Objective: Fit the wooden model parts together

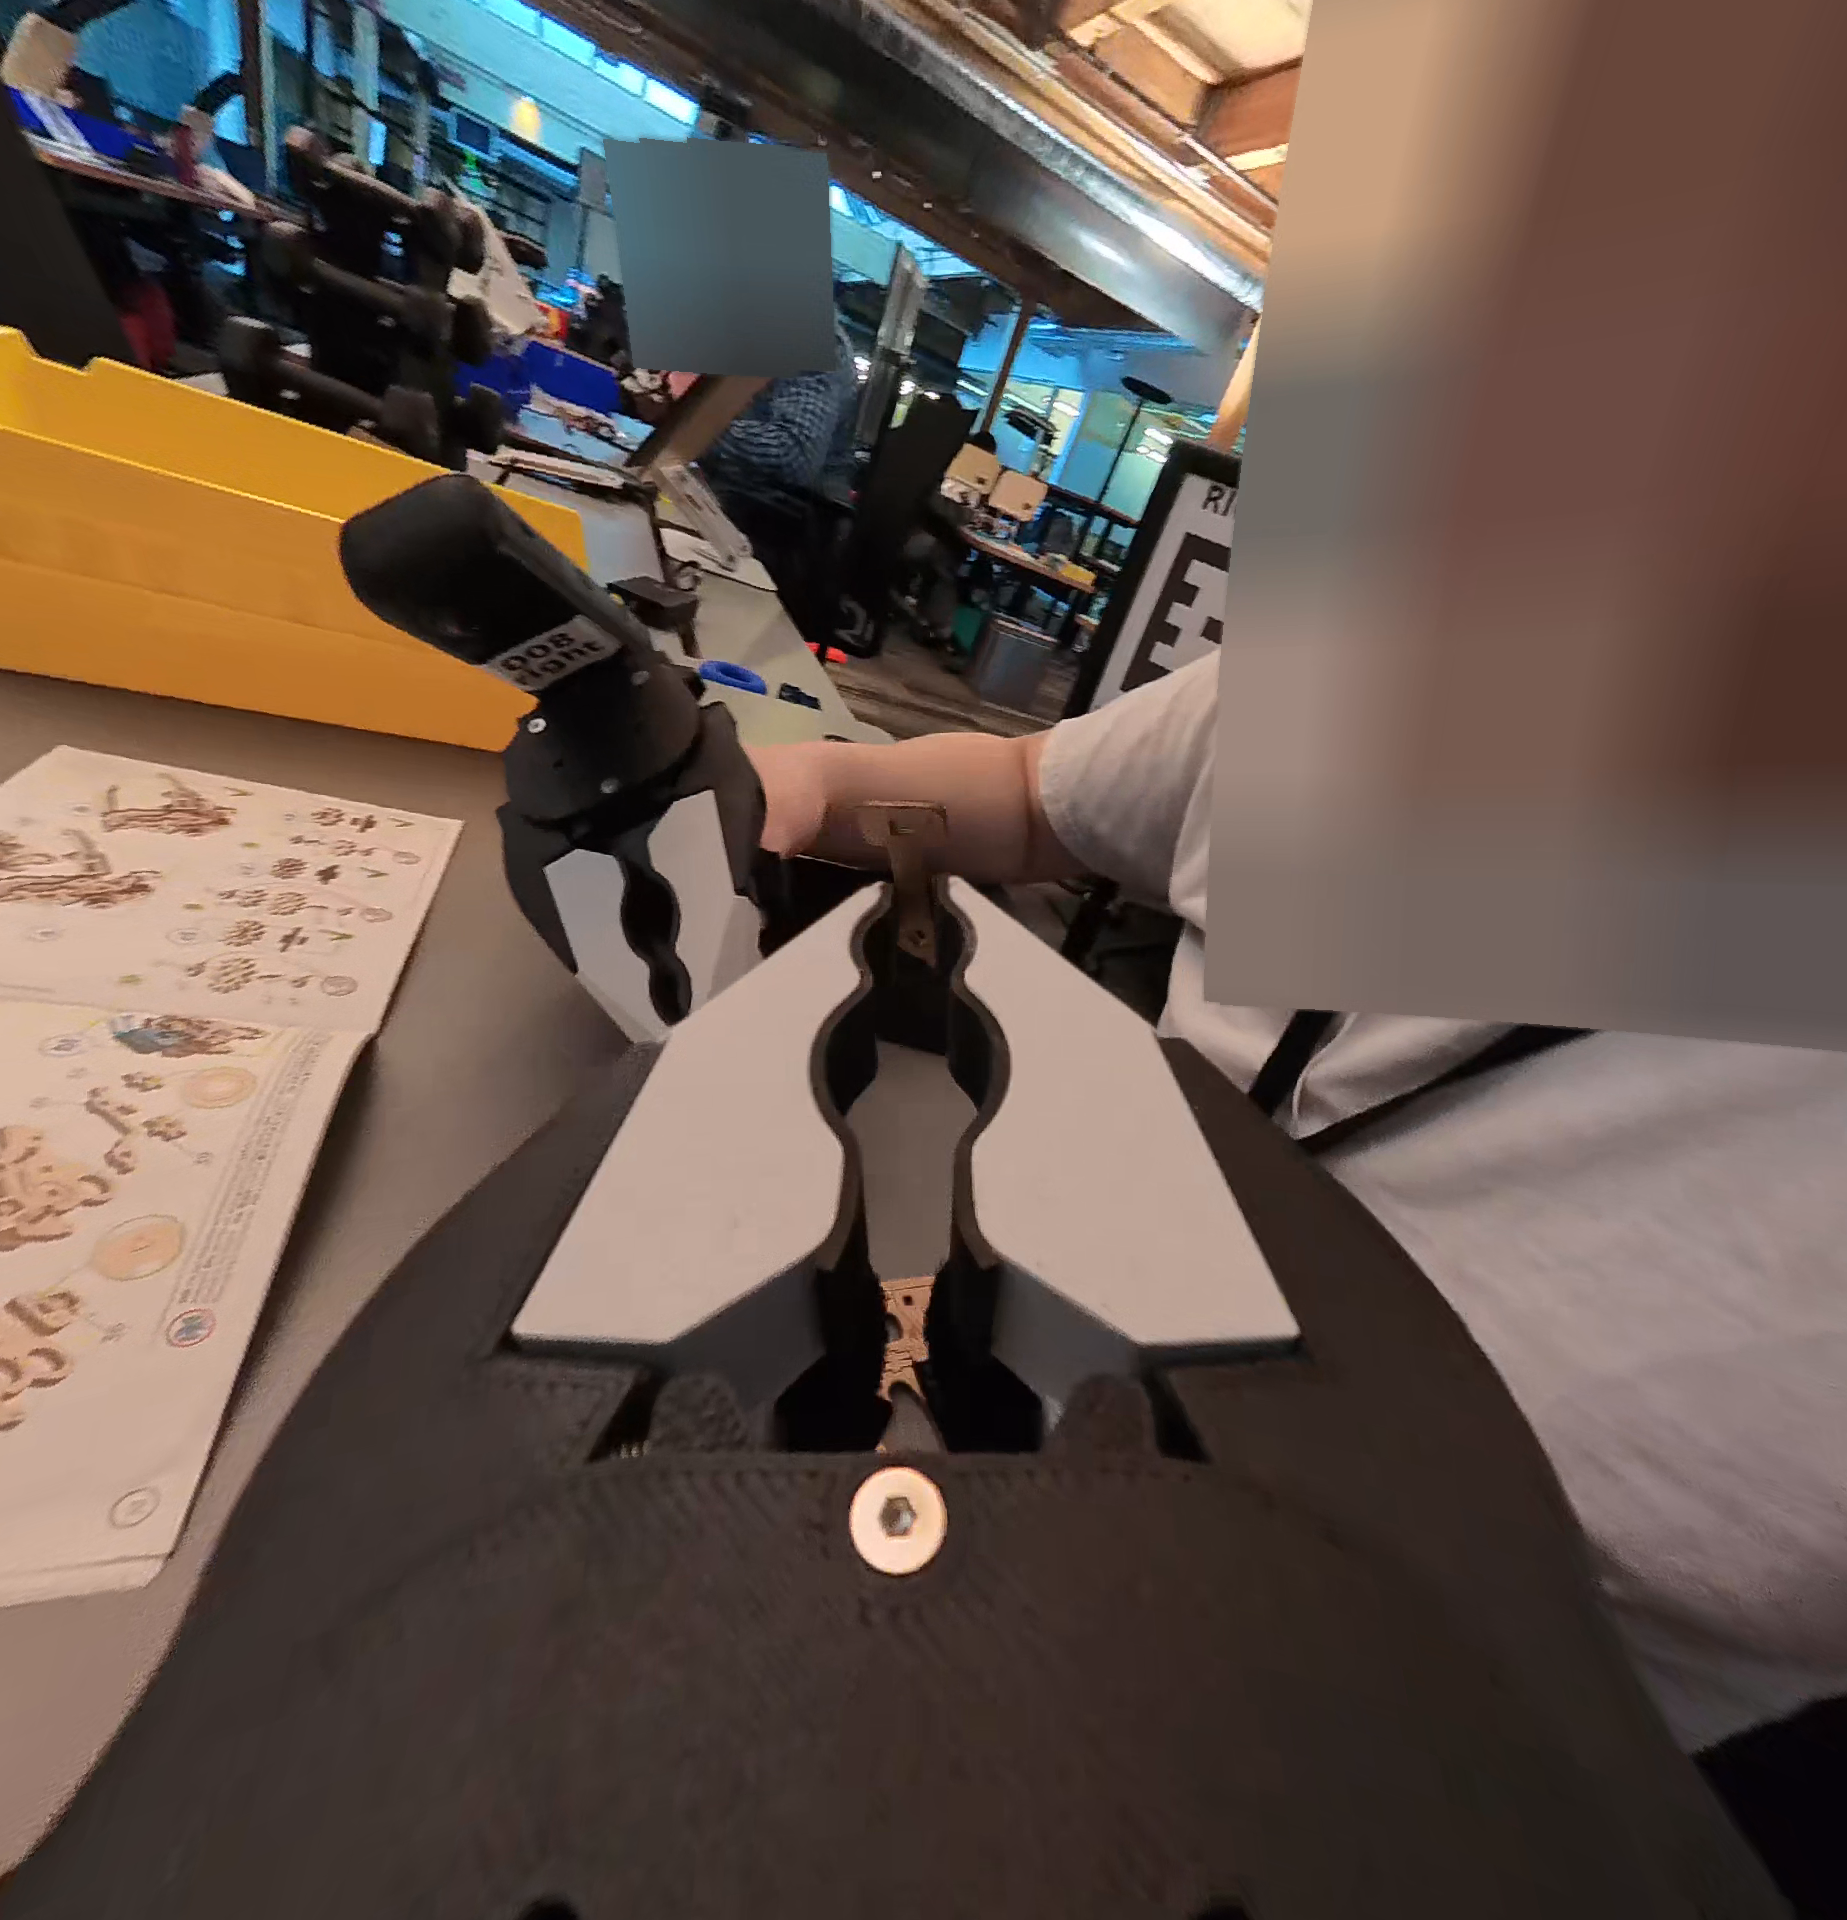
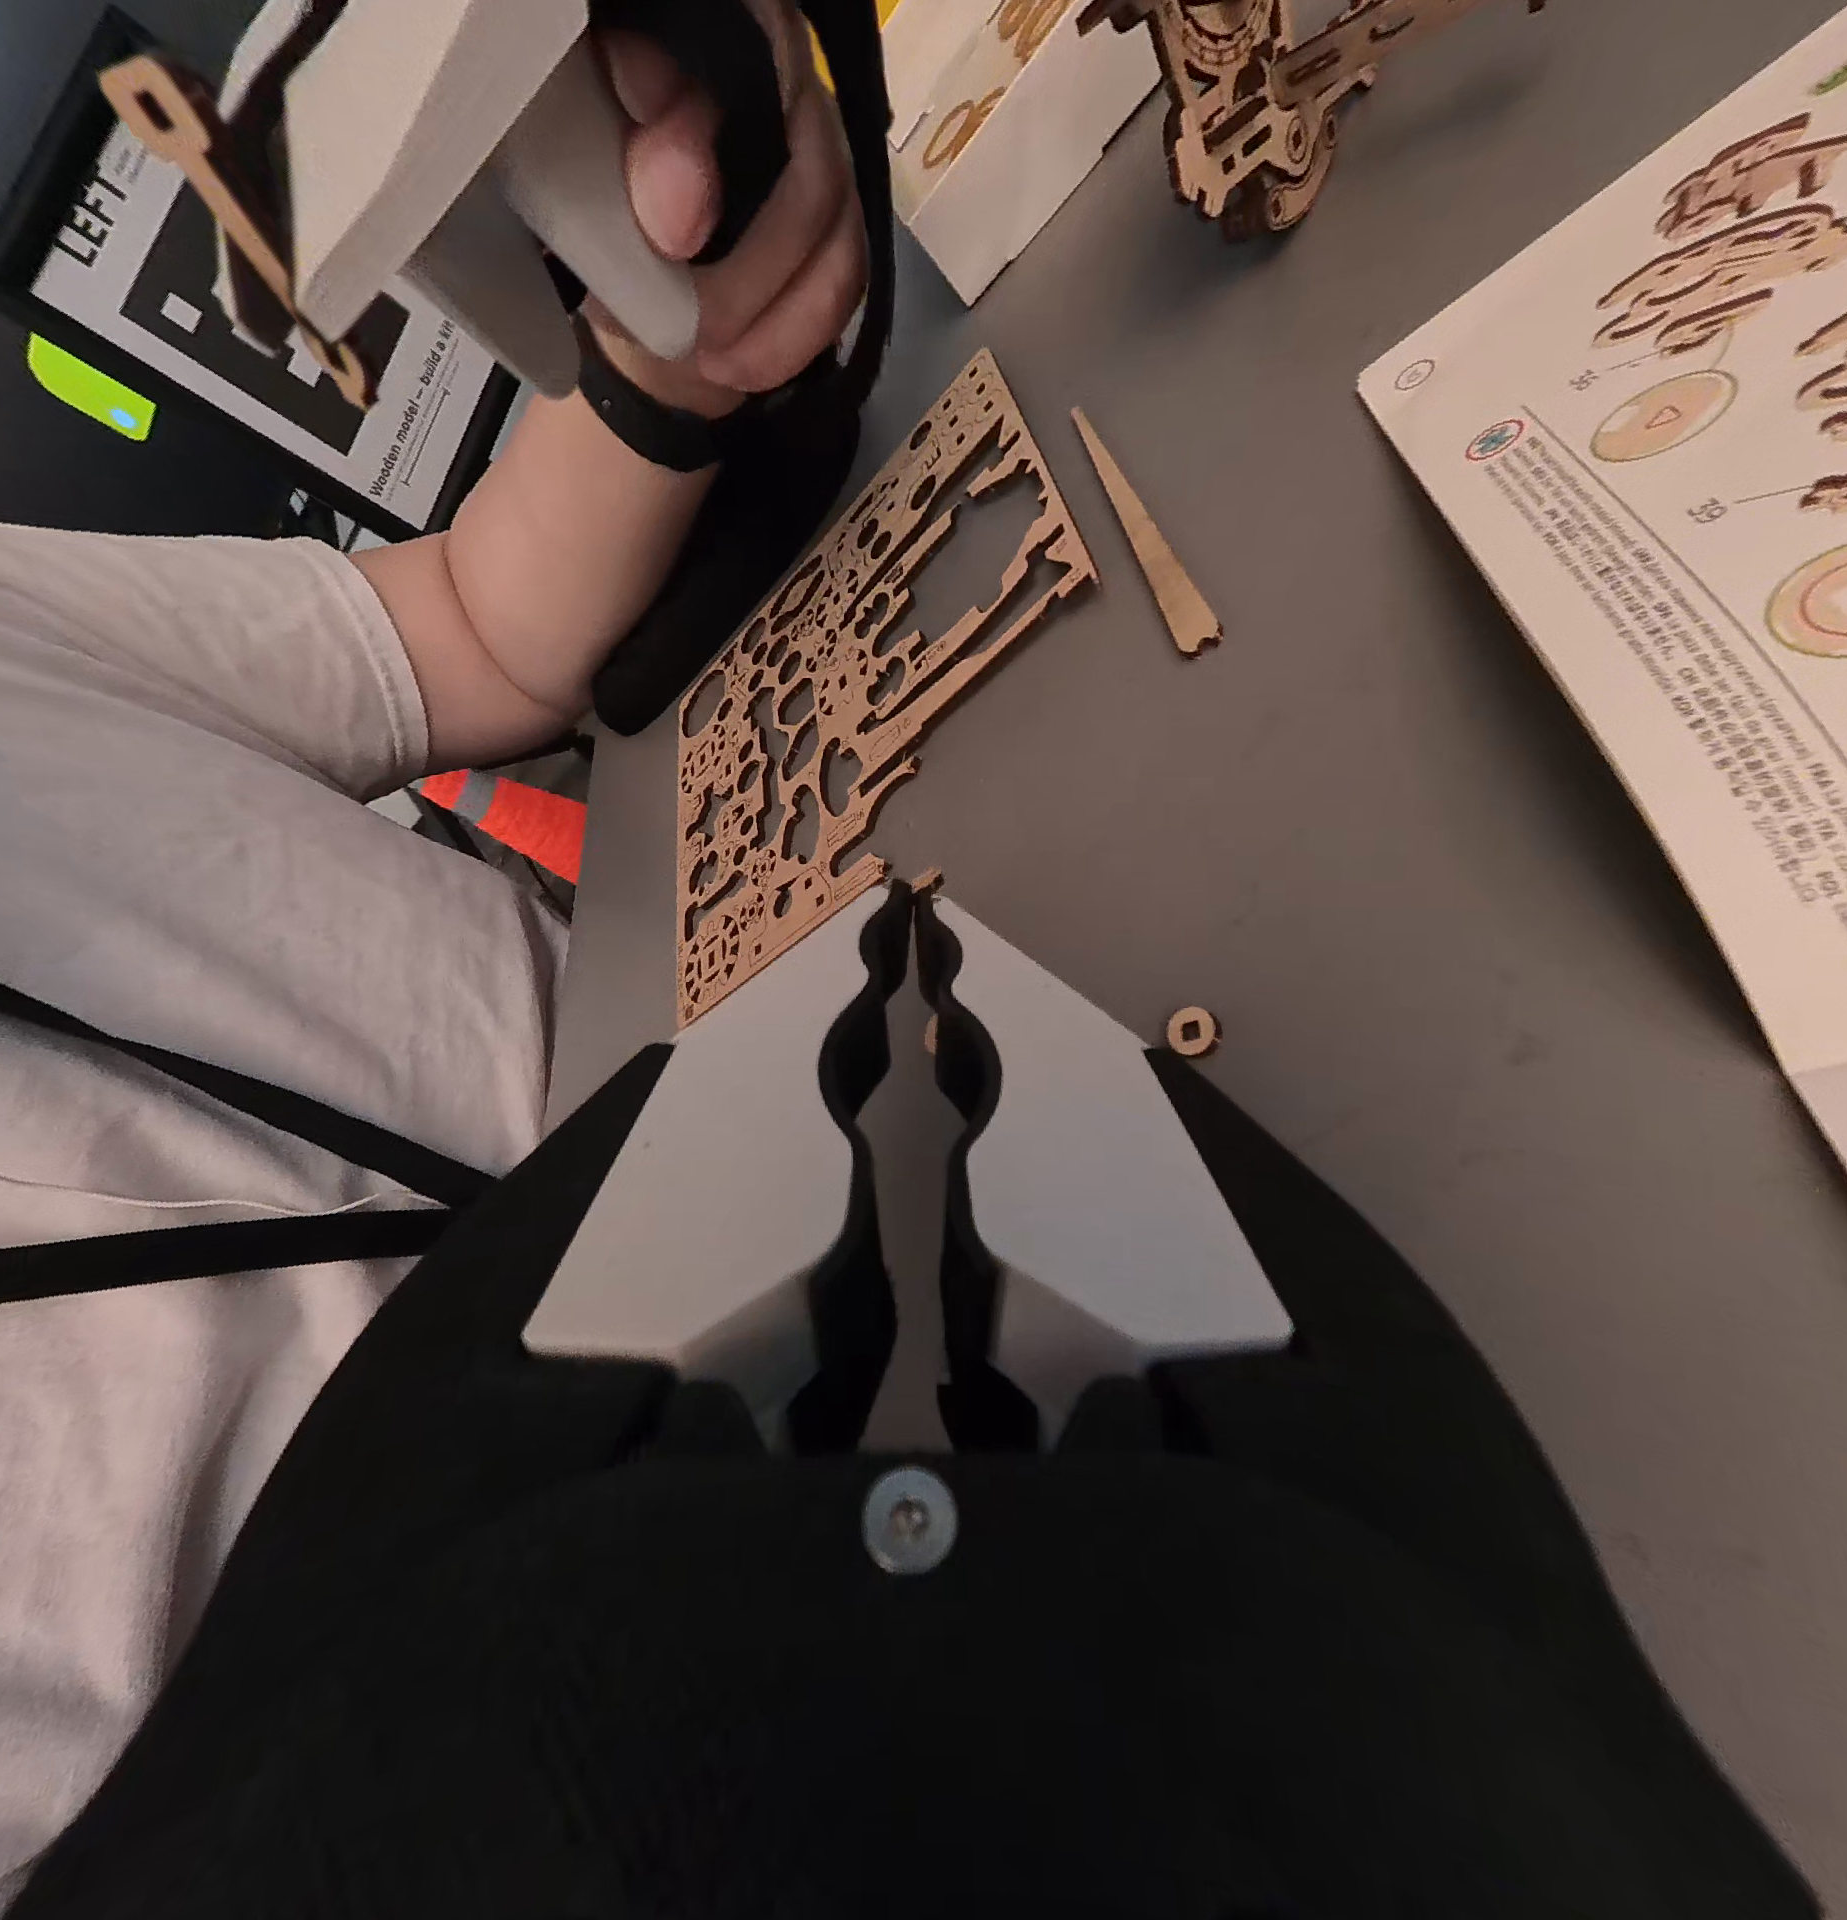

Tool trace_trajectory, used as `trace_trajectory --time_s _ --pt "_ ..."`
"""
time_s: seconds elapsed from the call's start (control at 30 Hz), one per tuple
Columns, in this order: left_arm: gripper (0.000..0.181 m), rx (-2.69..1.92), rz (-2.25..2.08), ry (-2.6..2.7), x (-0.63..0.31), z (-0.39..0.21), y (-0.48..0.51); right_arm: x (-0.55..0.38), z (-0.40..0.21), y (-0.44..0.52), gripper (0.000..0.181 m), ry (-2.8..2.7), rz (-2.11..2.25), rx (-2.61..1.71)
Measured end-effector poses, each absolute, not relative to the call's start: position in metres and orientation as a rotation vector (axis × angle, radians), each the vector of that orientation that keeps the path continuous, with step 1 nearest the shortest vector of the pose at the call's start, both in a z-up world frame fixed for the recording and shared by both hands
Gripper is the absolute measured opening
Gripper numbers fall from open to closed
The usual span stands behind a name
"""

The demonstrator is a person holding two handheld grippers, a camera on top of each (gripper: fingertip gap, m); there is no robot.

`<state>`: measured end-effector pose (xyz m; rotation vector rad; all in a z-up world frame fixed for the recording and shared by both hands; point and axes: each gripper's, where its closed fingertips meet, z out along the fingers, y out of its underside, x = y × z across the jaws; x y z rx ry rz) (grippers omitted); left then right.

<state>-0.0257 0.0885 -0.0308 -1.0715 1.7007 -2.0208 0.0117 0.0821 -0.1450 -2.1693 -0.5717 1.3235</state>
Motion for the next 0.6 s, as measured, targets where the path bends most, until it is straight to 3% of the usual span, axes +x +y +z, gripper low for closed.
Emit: trace_trajectory --time_s 0.6 --pt "0.004 -1.051 -2.143 1.684 -0.0328 -0.0319 0.0954 0.0103 -0.1492 0.0809 0.0 -0.589 1.307 -2.194"
